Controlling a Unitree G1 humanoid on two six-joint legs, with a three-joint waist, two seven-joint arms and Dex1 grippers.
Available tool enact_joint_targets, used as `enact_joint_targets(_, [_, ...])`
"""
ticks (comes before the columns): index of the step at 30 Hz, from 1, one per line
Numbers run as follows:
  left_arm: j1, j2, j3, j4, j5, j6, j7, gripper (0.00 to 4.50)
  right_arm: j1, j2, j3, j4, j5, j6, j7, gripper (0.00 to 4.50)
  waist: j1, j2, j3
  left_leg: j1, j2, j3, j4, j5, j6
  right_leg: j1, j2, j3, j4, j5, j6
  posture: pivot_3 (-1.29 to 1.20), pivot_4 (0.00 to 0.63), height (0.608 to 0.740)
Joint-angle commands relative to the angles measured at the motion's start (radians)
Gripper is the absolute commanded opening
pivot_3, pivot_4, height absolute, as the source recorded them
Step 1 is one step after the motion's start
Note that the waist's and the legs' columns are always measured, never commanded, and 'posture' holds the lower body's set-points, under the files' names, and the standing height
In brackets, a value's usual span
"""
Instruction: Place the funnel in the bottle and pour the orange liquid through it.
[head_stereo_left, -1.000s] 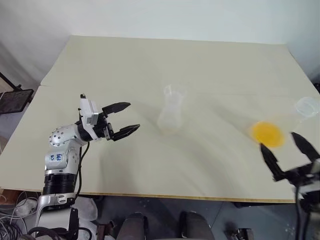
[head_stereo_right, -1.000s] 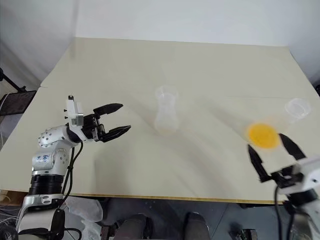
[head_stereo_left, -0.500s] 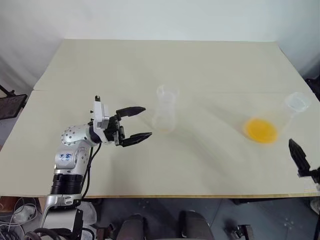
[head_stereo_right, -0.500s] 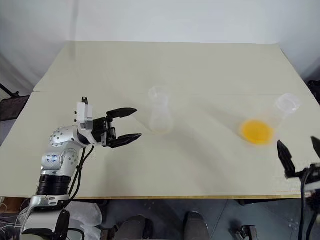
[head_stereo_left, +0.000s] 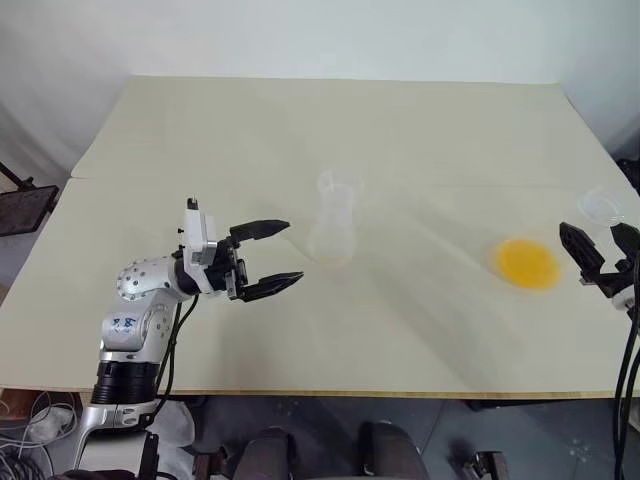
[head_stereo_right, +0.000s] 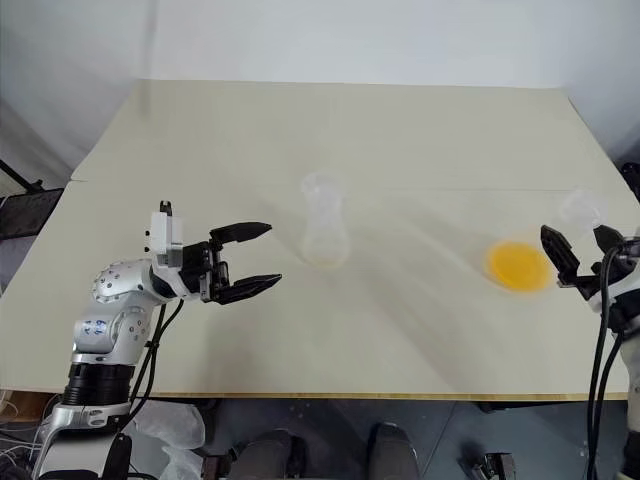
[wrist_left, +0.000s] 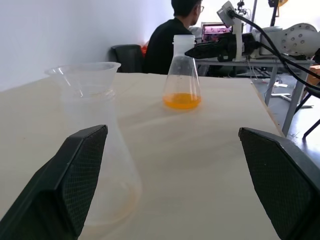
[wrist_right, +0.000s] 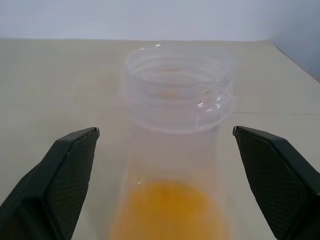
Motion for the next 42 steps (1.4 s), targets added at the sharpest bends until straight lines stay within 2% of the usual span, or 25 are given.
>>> enact_joint_targets(1, [0.010,0.009,0.019,-0.059,-0.027,-0.005,0.018,4.47,-0.036,-0.016,0.003,0.014,-0.022,-0.033,0.029,4.50,0.000,0.000,0.000,0.000,0.000,0.000,0.000,0.000,0.000,0.000,0.000,0.000,0.000,0.000,0.000,0.00,0.150,0.740])
enact_joint_targets(11, [0.001,0.010,0.019,-0.057,-0.022,-0.015,0.036,4.47,-0.164,-0.009,0.036,0.149,-0.072,-0.079,0.062,4.50,0.000,0.000,0.000,0.000,0.000,0.000,0.000,0.000,0.000,0.000,0.000,0.000,0.000,0.000,0.000,0.00,0.150,0.740])
enact_joint_targets(14, [-0.007,0.008,0.021,-0.052,-0.020,-0.022,0.043,4.50,-0.174,-0.008,0.043,0.163,-0.085,-0.095,0.074,3.91,0.001,0.000,0.000,-0.001,0.000,0.000,0.000,0.000,0.000,0.000,0.000,-0.001,0.000,0.000,0.000,0.00,0.150,0.740])
enact_joint_targets(18, [-0.017,0.005,0.020,-0.042,-0.018,-0.031,0.048,4.50,-0.182,0.002,0.046,0.160,-0.086,-0.106,0.083,2.53,0.000,0.000,0.000,-0.001,0.000,0.000,0.000,0.000,0.000,0.000,0.000,-0.001,0.000,0.000,0.000,0.00,0.150,0.740])
enact_joint_targets(24, [-0.024,0.005,0.021,-0.027,-0.018,-0.044,0.051,4.50,-0.185,0.016,0.041,0.101,-0.075,-0.120,0.093,2.47,0.000,0.000,0.000,-0.001,0.000,0.000,0.000,0.000,0.000,0.000,0.000,-0.001,0.000,0.000,0.000,0.00,0.150,0.740])
enact_joint_targets(26, [-0.027,0.007,0.028,-0.016,-0.016,-0.051,0.056,4.50,-0.199,0.016,0.060,0.046,-0.137,-0.172,0.053,2.47,0.000,0.000,0.000,-0.001,0.000,0.000,0.000,0.000,0.000,-0.001,0.000,-0.001,0.000,0.000,0.000,0.00,0.150,0.740])
enact_joint_targets(28, [-0.029,0.011,0.032,-0.005,-0.014,-0.058,0.057,4.50,-0.219,0.004,0.109,-0.021,-0.192,-0.152,0.006,2.47,-0.002,0.000,0.000,-0.001,0.000,0.000,0.000,0.000,0.000,-0.001,0.000,0.000,0.000,0.000,0.000,0.00,0.150,0.740])
enact_joint_targets(33, [-0.039,0.018,0.040,0.028,-0.006,-0.072,0.054,4.50,-0.325,-0.049,0.268,-0.173,-0.240,-0.010,-0.009,2.47,-0.005,0.001,0.000,-0.001,0.000,0.000,0.000,0.000,0.000,-0.002,0.000,0.000,0.000,0.000,0.000,0.00,0.150,0.740])
enact_joint_targets(38, [-0.043,0.021,0.048,0.050,0.000,-0.089,0.065,4.50,-0.480,-0.054,0.477,-0.253,-0.419,0.052,-0.062,2.47,-0.004,0.001,0.000,-0.001,0.000,-0.001,0.000,0.000,0.000,-0.002,0.000,-0.001,0.000,0.000,0.000,0.00,0.150,0.740])
enact_joint_targets(40, [-0.030,0.025,0.052,0.052,0.003,-0.094,0.070,4.50,-0.548,-0.040,0.587,-0.230,-0.523,-0.008,-0.052,2.47,-0.001,0.001,0.000,-0.002,0.000,-0.002,0.000,0.000,0.000,-0.002,0.000,-0.002,0.000,0.000,0.000,0.00,0.150,0.740])
enact_joint_targets(42, [-0.022,0.026,0.054,0.052,0.004,-0.097,0.074,4.50,-0.584,-0.026,0.645,-0.211,-0.584,-0.053,-0.047,2.47,-0.001,0.001,0.000,-0.004,-0.001,-0.003,0.000,0.000,0.000,-0.002,-0.001,-0.003,0.000,0.000,0.000,0.00,0.150,0.740])
